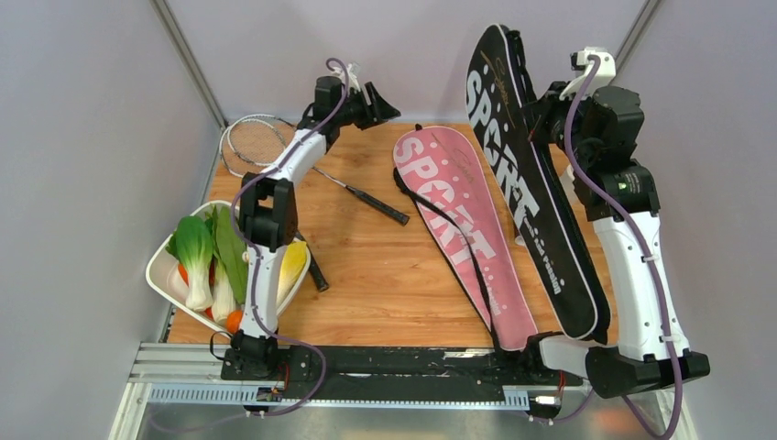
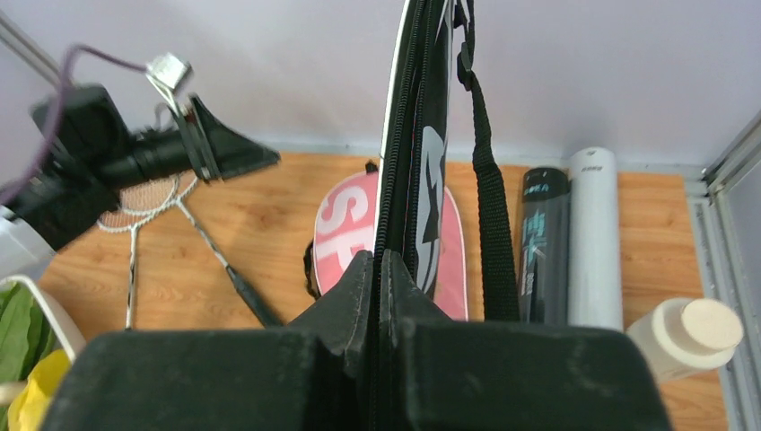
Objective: Pack up the badminton gear
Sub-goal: Place the racket bag at the center of the board, then open the racket bag at the center of the board.
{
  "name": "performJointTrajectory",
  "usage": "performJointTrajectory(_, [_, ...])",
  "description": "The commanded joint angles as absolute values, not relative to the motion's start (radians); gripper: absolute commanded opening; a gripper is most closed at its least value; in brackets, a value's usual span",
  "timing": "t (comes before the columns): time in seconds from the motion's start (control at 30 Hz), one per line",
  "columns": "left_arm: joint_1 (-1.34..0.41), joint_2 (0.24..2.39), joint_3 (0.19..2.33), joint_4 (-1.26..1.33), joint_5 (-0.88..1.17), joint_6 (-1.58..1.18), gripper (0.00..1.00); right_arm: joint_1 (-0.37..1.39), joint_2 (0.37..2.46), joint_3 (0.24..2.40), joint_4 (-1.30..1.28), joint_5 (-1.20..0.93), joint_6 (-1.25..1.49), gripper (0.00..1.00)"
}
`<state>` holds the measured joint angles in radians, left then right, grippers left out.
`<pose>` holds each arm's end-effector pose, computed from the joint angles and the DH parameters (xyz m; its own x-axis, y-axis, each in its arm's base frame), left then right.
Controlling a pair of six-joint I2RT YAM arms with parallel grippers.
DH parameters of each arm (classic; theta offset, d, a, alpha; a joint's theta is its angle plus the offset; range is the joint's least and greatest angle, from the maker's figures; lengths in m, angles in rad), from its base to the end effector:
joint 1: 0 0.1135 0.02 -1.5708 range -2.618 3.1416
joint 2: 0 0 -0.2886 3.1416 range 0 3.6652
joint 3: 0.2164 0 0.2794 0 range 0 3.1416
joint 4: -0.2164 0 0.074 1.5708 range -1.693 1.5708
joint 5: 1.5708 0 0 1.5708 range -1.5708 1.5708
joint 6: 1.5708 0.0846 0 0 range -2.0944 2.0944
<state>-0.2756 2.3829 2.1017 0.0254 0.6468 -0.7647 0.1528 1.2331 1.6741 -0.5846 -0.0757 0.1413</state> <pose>0.6069 -0.2246 0.2582 -0.7144 -0.3721 -0.5925 0.3930 0.4873 -0.7798 0.2978 0.0523 0.5339 -0.1718 0.1156 -0.9783 -0.2036 0.9675 0.1501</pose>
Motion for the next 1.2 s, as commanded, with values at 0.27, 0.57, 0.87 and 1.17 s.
performJointTrajectory(0.27, [-0.221,1.822,1.774,-0.245,0.208,-0.505,0.70,0.395,1.086,1.359,-0.528,0.012,0.177,0.00])
performJointTrajectory(0.57, [-0.204,1.563,1.459,-0.404,0.259,-0.505,0.71,0.763,1.114,1.005,-0.430,0.256,0.231,0.00])
performJointTrajectory(0.87, [-0.211,1.356,1.062,-0.204,0.426,-0.538,0.58,1.039,1.280,0.937,-0.415,0.349,0.397,0.07])
performJointTrajectory(1.17, [-0.240,1.282,0.988,-0.269,0.353,-0.501,0.61,1.089,1.392,0.926,-0.414,0.464,0.422,0.46])
